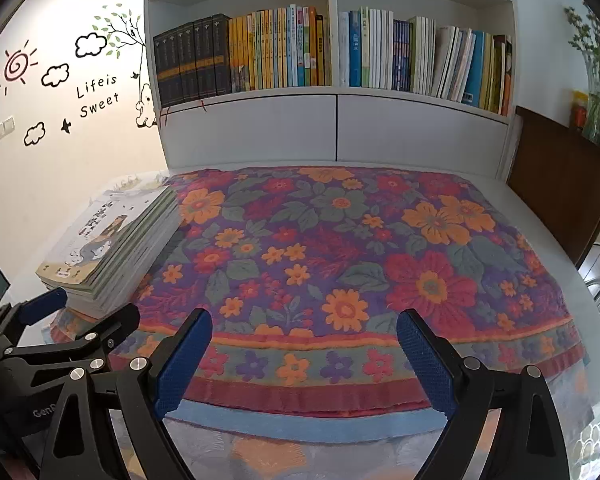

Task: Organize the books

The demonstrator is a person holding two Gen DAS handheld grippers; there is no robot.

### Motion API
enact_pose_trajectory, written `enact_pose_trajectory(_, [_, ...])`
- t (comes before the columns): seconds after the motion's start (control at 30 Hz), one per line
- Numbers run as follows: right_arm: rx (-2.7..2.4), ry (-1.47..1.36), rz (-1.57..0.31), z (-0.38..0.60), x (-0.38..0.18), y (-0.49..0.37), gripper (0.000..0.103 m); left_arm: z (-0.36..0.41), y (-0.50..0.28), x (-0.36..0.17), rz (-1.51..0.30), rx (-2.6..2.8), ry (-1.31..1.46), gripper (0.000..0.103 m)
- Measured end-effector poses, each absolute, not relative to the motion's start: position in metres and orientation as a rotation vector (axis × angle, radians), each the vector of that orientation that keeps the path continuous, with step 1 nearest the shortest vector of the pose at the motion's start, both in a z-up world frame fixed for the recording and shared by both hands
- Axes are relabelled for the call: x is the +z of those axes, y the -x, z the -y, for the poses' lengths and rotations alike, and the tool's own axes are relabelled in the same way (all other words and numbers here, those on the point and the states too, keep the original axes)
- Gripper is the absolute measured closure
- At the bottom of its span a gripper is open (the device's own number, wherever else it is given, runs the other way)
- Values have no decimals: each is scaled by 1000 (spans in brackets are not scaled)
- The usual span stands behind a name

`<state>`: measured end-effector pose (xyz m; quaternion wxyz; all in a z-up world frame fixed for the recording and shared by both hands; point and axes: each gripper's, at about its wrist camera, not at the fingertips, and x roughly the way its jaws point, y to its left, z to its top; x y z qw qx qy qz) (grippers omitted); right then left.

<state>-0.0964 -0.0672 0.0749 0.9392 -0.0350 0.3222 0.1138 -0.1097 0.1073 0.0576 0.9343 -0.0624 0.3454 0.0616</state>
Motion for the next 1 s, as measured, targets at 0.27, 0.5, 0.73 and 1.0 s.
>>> enact_pose_trajectory(0.27, [232,64,-655,67,75,98,11,-107,111,57,-703,128,125,1])
enact_pose_trajectory(0.5, [235,60,-664,65,73,96,11,-111,112,56,-705,132,131,1])
enact_pose_trajectory(0.73, [260,19,-705,64,68,93,11,-114,111,56,-707,142,133,1])
enact_pose_trajectory(1.0, [255,14,-718,63,66,92,11,-116,110,54,-711,147,136,1])
